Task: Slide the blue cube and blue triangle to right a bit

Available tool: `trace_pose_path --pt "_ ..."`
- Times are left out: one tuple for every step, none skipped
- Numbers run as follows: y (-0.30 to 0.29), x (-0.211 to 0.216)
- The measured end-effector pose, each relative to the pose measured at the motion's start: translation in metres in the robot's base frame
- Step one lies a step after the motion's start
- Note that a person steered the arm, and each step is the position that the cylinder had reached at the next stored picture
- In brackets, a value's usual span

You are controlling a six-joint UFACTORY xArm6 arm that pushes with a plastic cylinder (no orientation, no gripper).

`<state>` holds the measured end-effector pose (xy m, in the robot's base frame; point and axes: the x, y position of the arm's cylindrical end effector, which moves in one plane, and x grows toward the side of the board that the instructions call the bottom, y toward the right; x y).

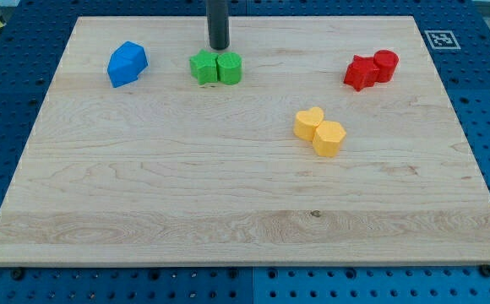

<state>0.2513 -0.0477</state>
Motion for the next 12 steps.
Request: trace_pose_path --pt "0.005 -0.006" --pt "0.004 -0.006" --pt "-0.058 -0.006" --pt "-0.117 -0.005" --pt "-0.127 0.002" --pt "-0.129 0.007" --pt "-0.147 0.007" --pt "-0.165 0.015" --pt "-0.165 0.026" --pt "-0.161 0.039" --pt "-0.175 0.044" --pt "-0.210 0.045"
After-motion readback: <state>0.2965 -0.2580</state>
